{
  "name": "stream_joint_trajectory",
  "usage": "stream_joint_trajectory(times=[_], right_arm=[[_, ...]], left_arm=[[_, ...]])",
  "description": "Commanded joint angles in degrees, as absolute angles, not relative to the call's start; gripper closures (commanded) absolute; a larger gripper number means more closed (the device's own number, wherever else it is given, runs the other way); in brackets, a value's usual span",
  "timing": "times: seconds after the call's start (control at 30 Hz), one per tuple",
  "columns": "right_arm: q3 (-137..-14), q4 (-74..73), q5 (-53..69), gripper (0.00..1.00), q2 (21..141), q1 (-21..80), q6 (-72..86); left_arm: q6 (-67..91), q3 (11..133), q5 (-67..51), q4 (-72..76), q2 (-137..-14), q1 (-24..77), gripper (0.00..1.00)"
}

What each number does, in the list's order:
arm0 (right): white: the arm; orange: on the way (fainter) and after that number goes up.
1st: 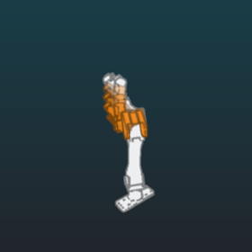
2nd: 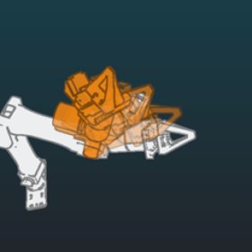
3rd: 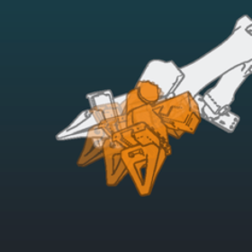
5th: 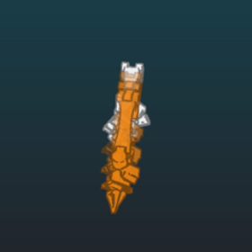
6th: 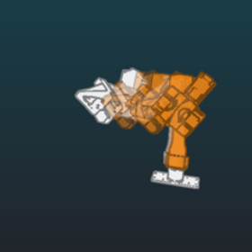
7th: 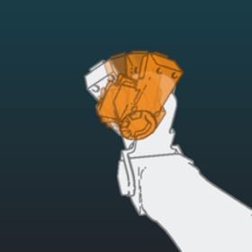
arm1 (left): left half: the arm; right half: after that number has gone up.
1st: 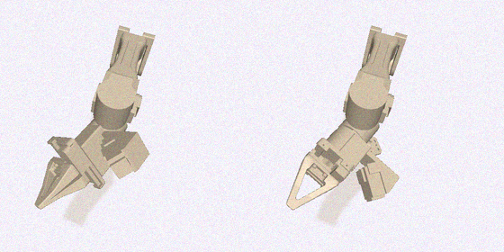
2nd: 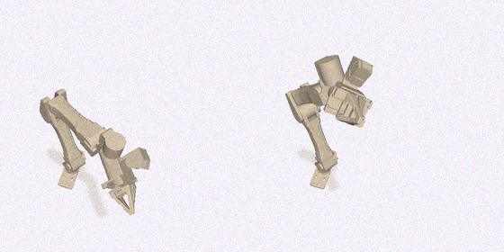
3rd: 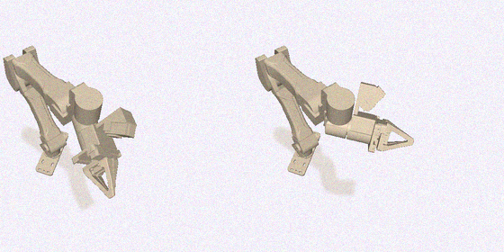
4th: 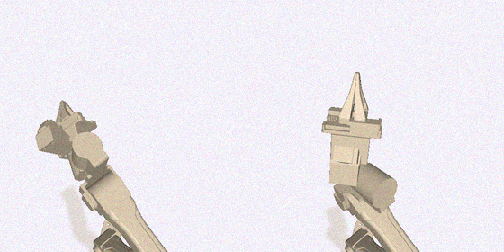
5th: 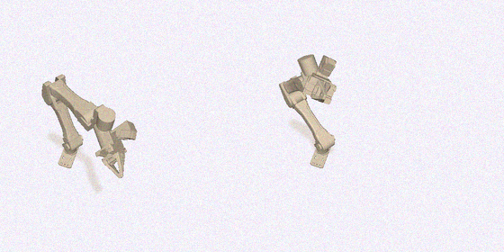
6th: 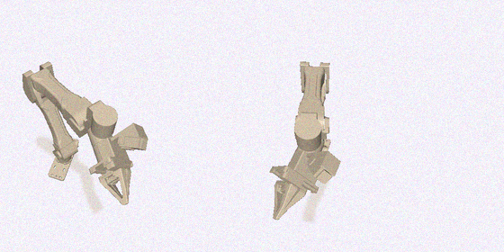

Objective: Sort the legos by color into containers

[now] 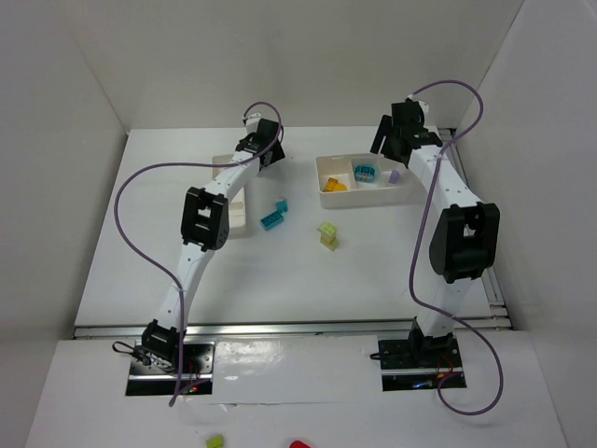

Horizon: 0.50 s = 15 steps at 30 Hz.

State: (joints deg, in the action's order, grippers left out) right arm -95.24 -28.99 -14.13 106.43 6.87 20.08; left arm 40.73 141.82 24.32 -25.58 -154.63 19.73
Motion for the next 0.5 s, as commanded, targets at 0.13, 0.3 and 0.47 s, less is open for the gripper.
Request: stream_joint_trajectory(times=[0.13, 0.3, 0.47], right_arm=[[-97.6, -28.9, -13.5, 0.19, 108.1, 7.3, 19.7], [-97.6, -28.9, -13.0, 0.19, 108.7, 7.3, 19.2], [-97.6, -28.9, -11.9, 0.19, 109.2, 7.3, 19.2]], left_arm=[[39.7, 144.3, 21.1, -20.7, -156.6, 19.0, 0.22], [39.2, 144.3, 21.9, -18.7, -157.1, 19.0, 0.18], [40.0, 144.3, 21.9, -18.8, -157.1, 18.4, 0.25]])
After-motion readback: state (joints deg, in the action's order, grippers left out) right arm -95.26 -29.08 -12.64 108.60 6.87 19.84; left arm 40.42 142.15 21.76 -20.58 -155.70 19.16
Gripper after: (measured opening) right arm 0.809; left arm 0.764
